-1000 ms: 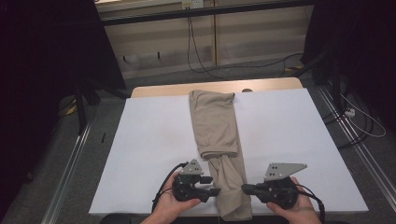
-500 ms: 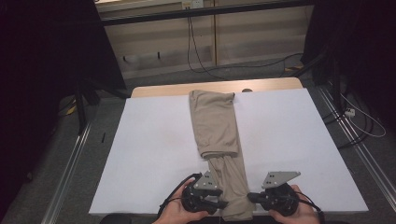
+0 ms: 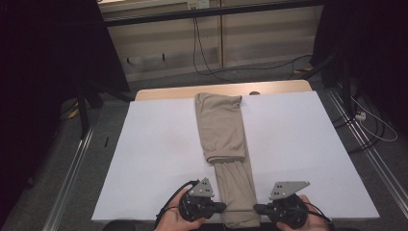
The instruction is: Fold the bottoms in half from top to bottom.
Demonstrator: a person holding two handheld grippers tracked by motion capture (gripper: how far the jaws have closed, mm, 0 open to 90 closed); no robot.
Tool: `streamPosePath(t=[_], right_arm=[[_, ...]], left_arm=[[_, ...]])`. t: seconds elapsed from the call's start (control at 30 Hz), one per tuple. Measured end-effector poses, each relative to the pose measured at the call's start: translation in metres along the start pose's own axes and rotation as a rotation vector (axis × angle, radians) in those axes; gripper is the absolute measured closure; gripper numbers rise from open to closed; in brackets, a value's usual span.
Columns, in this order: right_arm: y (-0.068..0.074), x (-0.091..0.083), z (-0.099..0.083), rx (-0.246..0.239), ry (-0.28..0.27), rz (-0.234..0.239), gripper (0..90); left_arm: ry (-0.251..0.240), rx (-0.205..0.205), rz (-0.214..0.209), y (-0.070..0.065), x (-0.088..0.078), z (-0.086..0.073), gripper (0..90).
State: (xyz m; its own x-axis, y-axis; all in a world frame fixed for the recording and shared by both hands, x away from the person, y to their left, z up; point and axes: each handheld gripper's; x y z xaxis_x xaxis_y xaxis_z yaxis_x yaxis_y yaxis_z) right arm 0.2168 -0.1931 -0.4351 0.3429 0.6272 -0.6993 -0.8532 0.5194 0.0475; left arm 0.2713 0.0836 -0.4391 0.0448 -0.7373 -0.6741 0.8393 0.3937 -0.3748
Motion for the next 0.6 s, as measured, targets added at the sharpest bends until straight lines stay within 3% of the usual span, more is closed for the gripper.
streamPosePath(t=[0.1, 0.13, 0.2, 0.27, 0.3, 0.37, 0.4, 0.5, 0.53, 0.6], right_arm=[[0.004, 0.000, -0.001, -0.010, 0.018, -0.007, 90.0], [0.004, 0.001, -0.002, -0.012, 0.024, -0.009, 90.0], [0.003, 0.002, -0.003, -0.019, 0.042, -0.022, 90.0], [0.003, 0.002, -0.004, -0.013, 0.045, -0.014, 90.0], [0.003, 0.002, -0.004, -0.013, 0.041, -0.013, 88.2], [0.000, 0.001, -0.003, 0.008, 0.006, -0.005, 75.6], [-0.002, 0.000, -0.003, 0.027, -0.018, -0.007, 72.3], [-0.014, 0.000, 0.000, 0.048, -0.045, -0.032, 72.7], [-0.020, 0.002, 0.003, 0.055, -0.048, -0.035, 72.6], [-0.029, 0.006, 0.008, 0.056, -0.041, -0.045, 72.9]], left_arm=[[-0.004, -0.030, -0.001, 0.002, 0.002, -0.001, 88.1], [-0.001, -0.038, -0.019, 0.003, 0.002, -0.002, 86.0], [-0.007, -0.039, -0.014, 0.001, 0.004, -0.002, 75.7], [-0.023, -0.012, 0.009, -0.003, 0.004, -0.001, 64.8], [-0.029, 0.007, -0.009, -0.006, 0.005, 0.000, 64.6], [-0.040, 0.046, -0.027, -0.013, 0.006, 0.000, 65.7], [-0.024, 0.063, -0.039, -0.015, 0.008, 0.001, 66.3], [0.032, 0.110, -0.050, -0.022, 0.018, -0.003, 67.0], [0.050, 0.131, -0.037, -0.022, 0.020, -0.004, 65.7], [0.040, 0.145, -0.010, -0.022, 0.021, -0.008, 70.2]])
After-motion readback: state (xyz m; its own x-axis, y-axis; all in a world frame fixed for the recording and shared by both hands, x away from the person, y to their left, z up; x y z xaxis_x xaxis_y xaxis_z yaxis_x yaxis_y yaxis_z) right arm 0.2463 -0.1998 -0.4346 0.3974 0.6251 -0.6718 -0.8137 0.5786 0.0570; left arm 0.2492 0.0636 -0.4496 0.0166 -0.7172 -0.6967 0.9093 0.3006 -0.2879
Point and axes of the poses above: each handheld gripper's, and its own axes: x roughly forward along the jaws, z roughly out of its top, y roughly to its left, and after that the axes turned 11 degrees about -x, right-handed
